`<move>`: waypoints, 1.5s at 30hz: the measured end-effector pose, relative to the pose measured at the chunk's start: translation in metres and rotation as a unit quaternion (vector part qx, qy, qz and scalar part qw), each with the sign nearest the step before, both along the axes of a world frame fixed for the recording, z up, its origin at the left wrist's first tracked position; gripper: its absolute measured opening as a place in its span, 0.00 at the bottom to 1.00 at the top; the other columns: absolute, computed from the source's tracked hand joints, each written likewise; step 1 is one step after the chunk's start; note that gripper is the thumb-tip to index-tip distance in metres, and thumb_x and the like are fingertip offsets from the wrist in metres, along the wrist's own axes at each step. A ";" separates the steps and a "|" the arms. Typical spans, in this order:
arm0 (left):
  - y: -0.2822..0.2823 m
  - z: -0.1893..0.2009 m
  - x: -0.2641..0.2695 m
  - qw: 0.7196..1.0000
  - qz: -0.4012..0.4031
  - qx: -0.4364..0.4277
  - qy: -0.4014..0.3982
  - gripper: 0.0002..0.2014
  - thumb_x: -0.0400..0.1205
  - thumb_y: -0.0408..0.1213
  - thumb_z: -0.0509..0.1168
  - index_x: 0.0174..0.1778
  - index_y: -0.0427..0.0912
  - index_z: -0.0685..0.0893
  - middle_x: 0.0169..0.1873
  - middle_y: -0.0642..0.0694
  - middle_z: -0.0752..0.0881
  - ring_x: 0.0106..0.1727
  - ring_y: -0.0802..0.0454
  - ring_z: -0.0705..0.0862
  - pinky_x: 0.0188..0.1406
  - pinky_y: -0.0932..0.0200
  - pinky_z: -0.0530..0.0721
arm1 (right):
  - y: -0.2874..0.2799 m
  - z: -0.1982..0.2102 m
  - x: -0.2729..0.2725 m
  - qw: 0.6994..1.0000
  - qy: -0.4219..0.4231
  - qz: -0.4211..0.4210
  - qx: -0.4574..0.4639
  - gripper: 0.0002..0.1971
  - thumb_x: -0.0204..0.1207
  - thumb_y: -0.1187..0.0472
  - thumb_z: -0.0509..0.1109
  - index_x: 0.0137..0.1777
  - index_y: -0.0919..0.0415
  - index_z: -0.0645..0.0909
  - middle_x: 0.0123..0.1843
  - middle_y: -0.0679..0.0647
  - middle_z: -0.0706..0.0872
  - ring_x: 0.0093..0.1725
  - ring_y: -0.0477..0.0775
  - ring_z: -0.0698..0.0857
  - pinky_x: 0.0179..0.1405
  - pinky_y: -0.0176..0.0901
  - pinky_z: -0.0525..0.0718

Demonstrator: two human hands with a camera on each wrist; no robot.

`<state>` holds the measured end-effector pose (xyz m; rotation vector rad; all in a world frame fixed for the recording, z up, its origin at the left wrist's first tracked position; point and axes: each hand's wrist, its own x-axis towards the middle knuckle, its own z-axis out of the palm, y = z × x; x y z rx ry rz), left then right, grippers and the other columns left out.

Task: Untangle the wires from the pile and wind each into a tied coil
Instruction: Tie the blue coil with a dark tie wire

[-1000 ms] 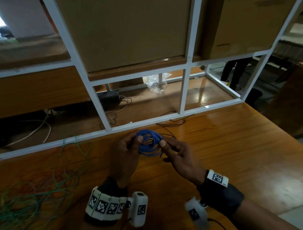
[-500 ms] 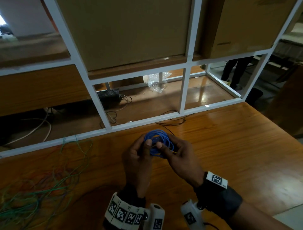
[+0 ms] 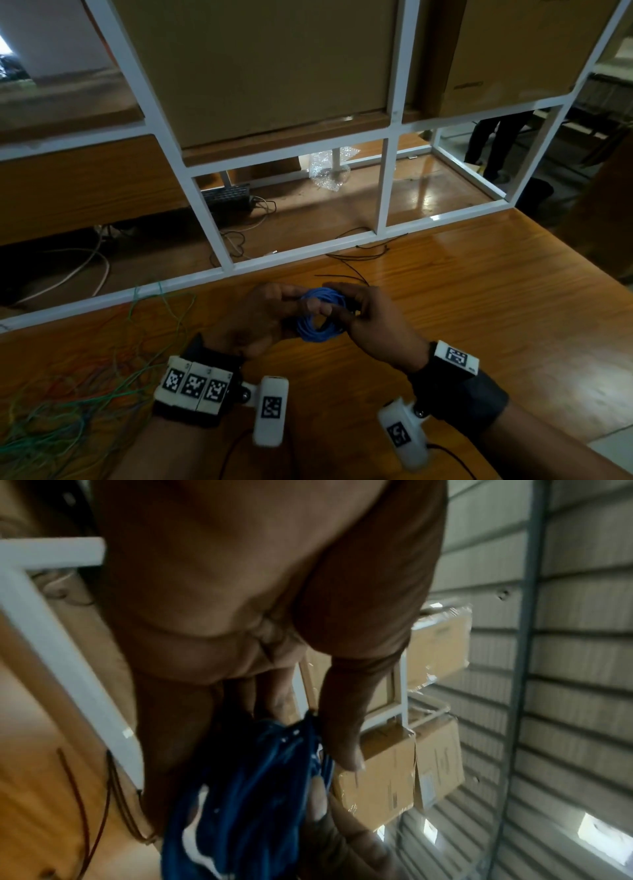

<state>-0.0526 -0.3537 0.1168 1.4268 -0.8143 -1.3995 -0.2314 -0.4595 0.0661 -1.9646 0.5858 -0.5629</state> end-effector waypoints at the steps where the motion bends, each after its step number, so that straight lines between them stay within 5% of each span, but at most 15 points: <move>1: 0.000 -0.003 0.002 0.999 0.021 -0.006 0.029 0.18 0.78 0.35 0.70 0.62 0.29 0.85 0.58 0.29 0.87 0.62 0.35 0.86 0.64 0.40 0.85 | -0.001 0.001 0.001 0.999 -0.017 0.009 0.046 0.23 0.86 0.49 0.70 0.79 0.54 0.79 0.70 0.48 0.88 0.67 0.47 0.87 0.61 0.55 0.90; 4: 0.000 -0.014 -0.003 0.991 0.102 -0.037 0.079 0.13 0.77 0.34 0.69 0.54 0.31 0.89 0.52 0.30 0.89 0.54 0.36 0.88 0.50 0.45 0.91 | -0.001 -0.001 0.006 0.988 -0.077 0.013 0.133 0.23 0.87 0.55 0.70 0.80 0.60 0.77 0.71 0.54 0.88 0.68 0.52 0.88 0.63 0.58 0.90; 7: 0.000 -0.022 -0.014 0.982 0.149 -0.057 0.102 0.09 0.76 0.33 0.67 0.47 0.33 0.90 0.44 0.35 0.91 0.46 0.42 0.91 0.38 0.53 0.90 | 0.003 -0.006 0.010 0.997 -0.061 -0.036 0.045 0.23 0.87 0.53 0.69 0.80 0.59 0.77 0.71 0.53 0.87 0.67 0.49 0.88 0.60 0.54 0.91; 13: 0.005 -0.024 -0.021 0.988 0.135 -0.057 0.044 0.14 0.82 0.32 0.68 0.62 0.33 0.86 0.55 0.35 0.90 0.58 0.40 0.89 0.52 0.51 0.89 | 0.003 -0.020 0.005 0.995 -0.051 -0.080 -0.033 0.18 0.88 0.57 0.67 0.76 0.57 0.82 0.62 0.50 0.92 0.56 0.43 0.91 0.49 0.48 0.93; 17: 0.006 -0.024 -0.020 0.993 0.112 -0.045 0.006 0.14 0.82 0.36 0.70 0.62 0.35 0.86 0.54 0.37 0.91 0.57 0.42 0.90 0.55 0.50 0.89 | 0.002 -0.026 0.004 0.994 -0.034 -0.096 -0.035 0.16 0.88 0.58 0.68 0.72 0.57 0.85 0.58 0.49 0.93 0.51 0.40 0.92 0.45 0.45 0.93; 21: 0.004 -0.030 -0.015 0.995 0.092 -0.011 -0.026 0.12 0.79 0.38 0.72 0.55 0.36 0.90 0.50 0.37 0.92 0.56 0.41 0.90 0.57 0.46 0.89 | 0.006 -0.030 0.002 0.994 -0.005 -0.090 -0.065 0.16 0.88 0.58 0.68 0.72 0.56 0.85 0.54 0.52 0.94 0.46 0.49 0.93 0.39 0.49 0.93; 25: -0.002 -0.035 -0.011 0.996 0.079 0.005 -0.037 0.14 0.75 0.39 0.75 0.53 0.35 0.91 0.48 0.35 0.92 0.52 0.39 0.91 0.57 0.39 0.88 | 0.002 -0.037 -0.001 0.995 0.004 -0.076 -0.070 0.17 0.88 0.55 0.67 0.74 0.56 0.84 0.58 0.51 0.93 0.50 0.45 0.92 0.43 0.48 0.93; 28: -0.004 -0.043 -0.011 0.995 0.098 0.013 -0.007 0.18 0.75 0.39 0.74 0.56 0.31 0.88 0.49 0.35 0.92 0.52 0.39 0.91 0.51 0.44 0.90 | -0.006 -0.037 -0.004 0.999 0.008 -0.041 -0.031 0.19 0.89 0.55 0.67 0.77 0.57 0.81 0.65 0.52 0.91 0.58 0.43 0.91 0.51 0.45 0.93; 34: -0.006 -0.061 -0.010 0.987 0.158 0.011 0.040 0.13 0.79 0.34 0.71 0.54 0.28 0.88 0.49 0.31 0.91 0.51 0.36 0.91 0.45 0.45 0.90 | -0.030 -0.036 -0.014 0.997 0.041 0.035 0.046 0.28 0.87 0.37 0.61 0.84 0.48 0.72 0.76 0.47 0.84 0.70 0.44 0.85 0.65 0.49 0.88; 37: -0.010 -0.066 0.001 0.977 0.214 0.005 0.018 0.06 0.78 0.30 0.71 0.46 0.31 0.88 0.41 0.38 0.93 0.42 0.45 0.92 0.34 0.53 0.90 | -0.065 -0.043 -0.018 0.994 0.071 -0.048 0.061 0.24 0.85 0.31 0.60 0.68 0.44 0.84 0.61 0.48 0.91 0.59 0.49 0.90 0.57 0.63 0.90; 40: -0.012 -0.075 0.016 0.970 0.238 0.017 -0.041 0.02 0.80 0.31 0.72 0.43 0.37 0.89 0.35 0.45 0.93 0.38 0.50 0.91 0.32 0.56 0.88 | -0.109 -0.048 -0.015 0.984 0.102 -0.124 0.074 0.12 0.86 0.46 0.68 0.51 0.51 0.88 0.48 0.52 0.93 0.51 0.60 0.91 0.49 0.63 0.92; 43: -0.014 -0.088 0.025 0.968 0.233 0.027 -0.093 0.07 0.78 0.35 0.74 0.47 0.35 0.91 0.42 0.39 0.93 0.45 0.42 0.92 0.39 0.49 0.90 | -0.124 -0.049 -0.004 0.982 0.151 -0.110 0.017 0.08 0.86 0.51 0.70 0.46 0.47 0.87 0.49 0.50 0.92 0.45 0.48 0.89 0.43 0.49 0.87; 45: -0.016 -0.094 0.025 0.968 0.222 0.039 -0.111 0.11 0.77 0.38 0.75 0.49 0.34 0.91 0.46 0.36 0.92 0.47 0.40 0.92 0.43 0.44 0.90 | -0.112 -0.038 0.008 0.989 0.117 -0.086 -0.034 0.08 0.85 0.45 0.71 0.45 0.42 0.88 0.42 0.45 0.92 0.40 0.43 0.88 0.43 0.51 0.89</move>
